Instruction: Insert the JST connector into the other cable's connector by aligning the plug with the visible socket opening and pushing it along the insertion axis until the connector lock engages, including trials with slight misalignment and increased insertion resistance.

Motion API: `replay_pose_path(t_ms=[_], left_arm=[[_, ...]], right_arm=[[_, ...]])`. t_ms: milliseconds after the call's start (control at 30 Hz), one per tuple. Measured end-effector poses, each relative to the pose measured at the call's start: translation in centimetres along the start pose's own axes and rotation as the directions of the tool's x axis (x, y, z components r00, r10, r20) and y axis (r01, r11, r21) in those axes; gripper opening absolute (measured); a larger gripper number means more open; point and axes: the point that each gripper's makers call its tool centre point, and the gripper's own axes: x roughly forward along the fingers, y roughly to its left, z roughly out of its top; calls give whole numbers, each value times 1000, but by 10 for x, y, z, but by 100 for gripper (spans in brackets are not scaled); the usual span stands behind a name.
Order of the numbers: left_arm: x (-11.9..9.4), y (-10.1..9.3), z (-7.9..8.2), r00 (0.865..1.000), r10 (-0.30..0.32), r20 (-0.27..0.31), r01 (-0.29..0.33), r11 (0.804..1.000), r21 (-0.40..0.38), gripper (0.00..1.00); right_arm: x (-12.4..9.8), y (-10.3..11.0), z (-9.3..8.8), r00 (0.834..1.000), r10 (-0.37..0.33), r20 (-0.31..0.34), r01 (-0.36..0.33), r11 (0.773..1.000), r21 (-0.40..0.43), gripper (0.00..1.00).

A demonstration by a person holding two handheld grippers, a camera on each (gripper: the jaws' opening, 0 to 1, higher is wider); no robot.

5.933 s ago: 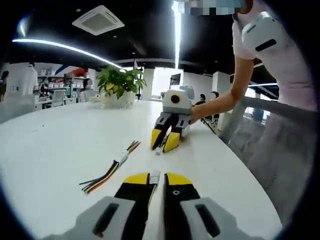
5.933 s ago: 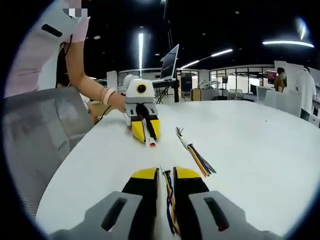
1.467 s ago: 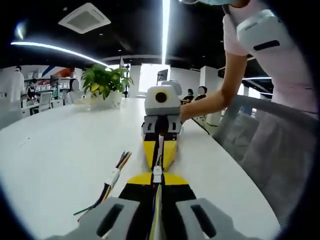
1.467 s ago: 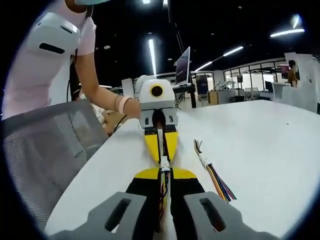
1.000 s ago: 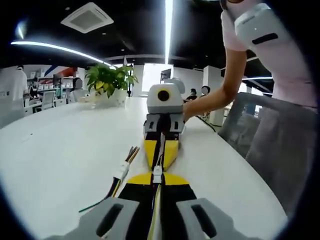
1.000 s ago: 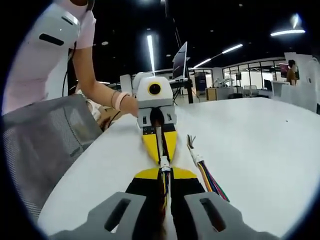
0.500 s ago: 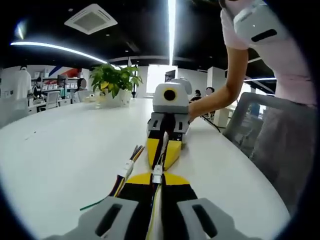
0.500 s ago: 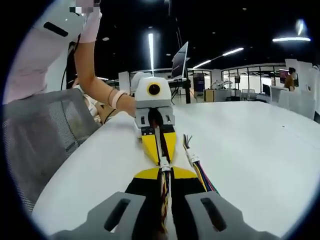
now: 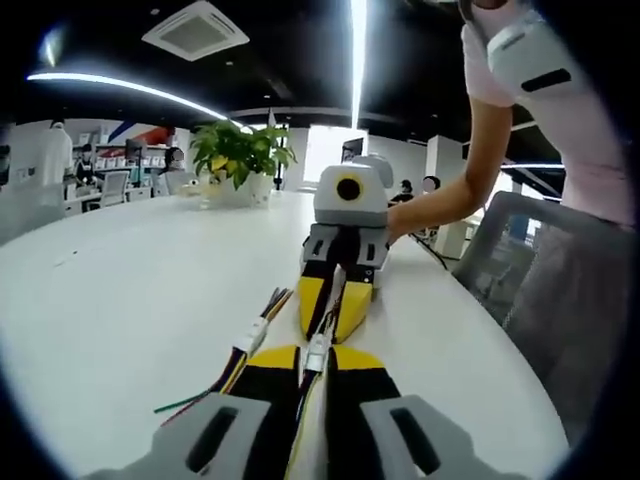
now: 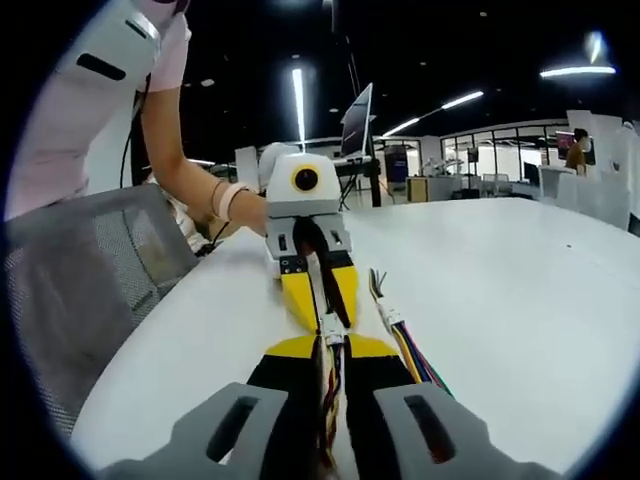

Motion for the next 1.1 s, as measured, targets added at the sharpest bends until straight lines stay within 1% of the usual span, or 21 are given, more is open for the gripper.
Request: replay_pose_path(t_ms=[67,133,200,267,300,333,367,400,433,500,533,600,633,700,767,833,933,1000,1067,1100], left_arm=[[-2,5,-1,1000,27,-3,-27,999,-18,7],[-3,7,1,999,38,0,-38,999,-12,10],[-5,7,4,999,44,5,-44,999,-10,10],[-7,6,11,999,50,21,-50,999,-19,10],[-9,6,17,998,57,36,-57,998,-15,11],[-10,7,19,997,61,44,-61,998,-11,12],[-16,13,18,995,85,58,-85,996,-13,13],[-19,15,21,993,96,65,-96,995,-11,15],[-22,15,31,992,105,73,-104,995,-12,18],[-27,17,30,990,124,71,-123,992,-18,24],[-30,17,30,989,136,49,-135,991,-23,27],[-34,17,29,987,159,17,-159,987,-4,31],[-36,15,29,987,162,10,-162,987,-1,33],[-39,12,31,985,171,10,-171,985,-20,38],[-42,10,33,983,185,4,-185,983,-18,43],[-44,9,34,980,200,-7,-200,980,2,47],[-48,6,38,977,212,-15,-212,977,29,46],[-50,6,39,975,222,-24,-221,975,31,50],[-53,4,43,972,233,-24,-232,972,28,54],[-55,1,45,974,225,-28,-225,974,26,53]], right_arm=[[0,1,0,1000,0,-2,0,1000,-2,6],[1,2,0,1000,-4,-4,4,1000,-2,7],[0,0,2,1000,-7,14,6,1000,14,7],[-2,2,16,995,-11,95,4,997,80,10],[-4,3,23,992,-15,123,4,996,92,12],[-6,4,24,993,-20,119,10,996,86,13],[-7,4,27,992,-24,124,14,996,84,14],[-8,5,29,992,-25,127,14,997,81,15],[-9,7,33,991,-27,129,17,997,78,16],[-11,7,38,991,-36,130,28,998,62,19],[-13,7,40,991,-43,130,35,997,63,21],[-16,6,44,990,-59,132,50,996,69,25],[-18,7,45,990,-62,131,53,996,69,27],[-20,8,45,990,-73,119,65,996,65,29],[-21,10,47,991,-80,112,73,995,62,33],[-22,11,49,990,-94,105,87,994,70,38],[-23,10,49,989,-126,79,120,990,81,50],[-24,10,51,987,-148,66,141,985,94,58],[-25,11,53,986,-160,55,155,984,93,63],[-27,12,57,984,-170,53,164,981,101,67]])
